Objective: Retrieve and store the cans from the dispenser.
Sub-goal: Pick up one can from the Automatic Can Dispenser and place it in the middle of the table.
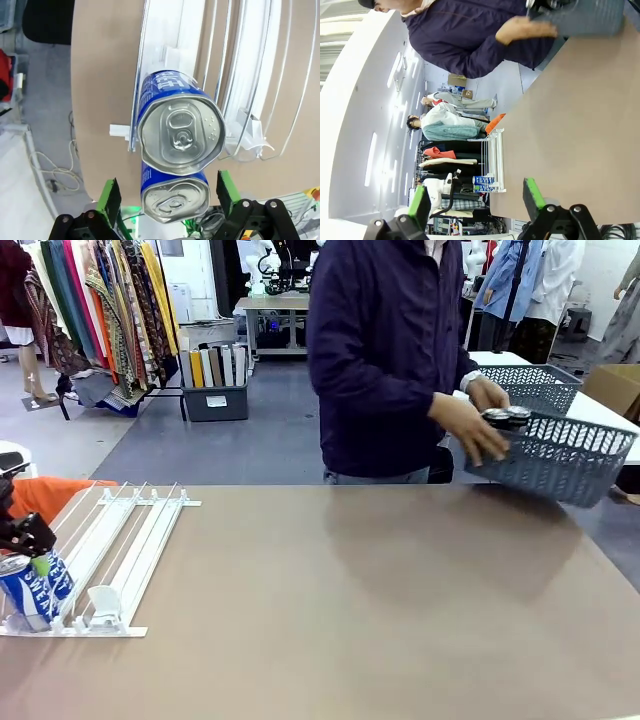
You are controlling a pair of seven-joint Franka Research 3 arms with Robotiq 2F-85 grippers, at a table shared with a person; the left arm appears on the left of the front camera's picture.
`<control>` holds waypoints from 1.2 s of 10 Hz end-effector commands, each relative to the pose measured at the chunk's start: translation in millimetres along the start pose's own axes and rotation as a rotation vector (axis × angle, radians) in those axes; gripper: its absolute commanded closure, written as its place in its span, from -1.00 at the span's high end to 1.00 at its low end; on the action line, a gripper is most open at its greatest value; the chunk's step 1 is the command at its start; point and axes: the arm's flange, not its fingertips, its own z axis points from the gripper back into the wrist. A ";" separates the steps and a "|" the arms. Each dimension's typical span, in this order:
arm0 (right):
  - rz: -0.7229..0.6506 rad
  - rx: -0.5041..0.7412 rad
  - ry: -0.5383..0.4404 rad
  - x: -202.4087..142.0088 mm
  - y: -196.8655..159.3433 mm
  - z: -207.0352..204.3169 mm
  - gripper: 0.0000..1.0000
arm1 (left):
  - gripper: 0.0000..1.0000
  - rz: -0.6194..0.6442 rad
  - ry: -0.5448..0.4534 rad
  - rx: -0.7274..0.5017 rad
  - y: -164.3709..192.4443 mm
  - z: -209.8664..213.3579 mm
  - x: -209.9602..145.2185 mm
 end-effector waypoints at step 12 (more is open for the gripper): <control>0.025 0.029 -0.011 1.8 1.7 -2.0 1.00 | -1.00 0.000 -0.022 0.004 -8.4 16.8 -15.9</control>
